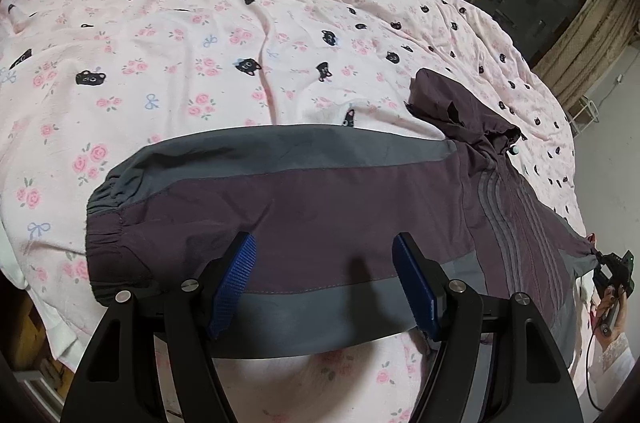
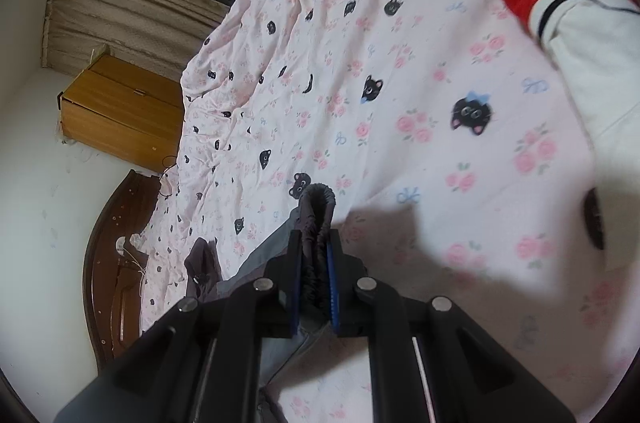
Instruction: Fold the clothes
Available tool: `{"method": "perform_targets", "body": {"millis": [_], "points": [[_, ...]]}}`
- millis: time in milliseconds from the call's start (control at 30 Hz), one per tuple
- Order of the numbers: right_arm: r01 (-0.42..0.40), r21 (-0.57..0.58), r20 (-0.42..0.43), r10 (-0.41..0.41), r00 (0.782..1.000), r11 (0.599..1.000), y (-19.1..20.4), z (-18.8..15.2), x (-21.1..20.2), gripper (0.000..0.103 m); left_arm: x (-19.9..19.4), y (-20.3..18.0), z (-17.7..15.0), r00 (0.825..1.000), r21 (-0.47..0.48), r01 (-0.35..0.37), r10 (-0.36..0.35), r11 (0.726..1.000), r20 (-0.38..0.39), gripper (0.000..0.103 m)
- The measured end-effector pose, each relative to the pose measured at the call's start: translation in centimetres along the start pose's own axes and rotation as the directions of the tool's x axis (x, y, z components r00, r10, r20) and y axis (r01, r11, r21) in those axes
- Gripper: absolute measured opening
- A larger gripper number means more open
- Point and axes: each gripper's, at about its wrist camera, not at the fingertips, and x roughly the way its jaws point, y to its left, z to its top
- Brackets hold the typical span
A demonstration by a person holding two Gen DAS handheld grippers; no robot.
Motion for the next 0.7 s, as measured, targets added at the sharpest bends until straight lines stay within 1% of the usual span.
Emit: {"method": "perform_targets", "body": {"millis": [200,400,567,700], "points": [[0.026,-0.007,0.039,-0.026,0.999,1.0,-1.4,0.3,-4.2,0.011,1.1,-2.5,-0.4,0.998,0.031,0.05,-0.049,0.998,-0.028,0.066],[0.064,0.031,0.084,-0.067,0.994,0.997,-4.4,0.3,-9.2,0.011,2.5,-6.5,-0.8,0.996,0.108,0.075,-0.07,0.991,-0.057,0.066],[0.089,0.06,0.106,-0.095,0.99,0.994,-7.3,-0.5,-12.9,0.011,3.1,-8.6,-1.2,0.992,0.122,0.111,-0.104,0.986,-0.067,0.066],[0.106,0.07,0.109,-0.113,0.988,0.992,-9.1,-1.8,-15.6,0.01,3.5,-9.7,-1.2,0.992,0.131,0.113,-0.105,0.985,-0.066,0.066]]}}
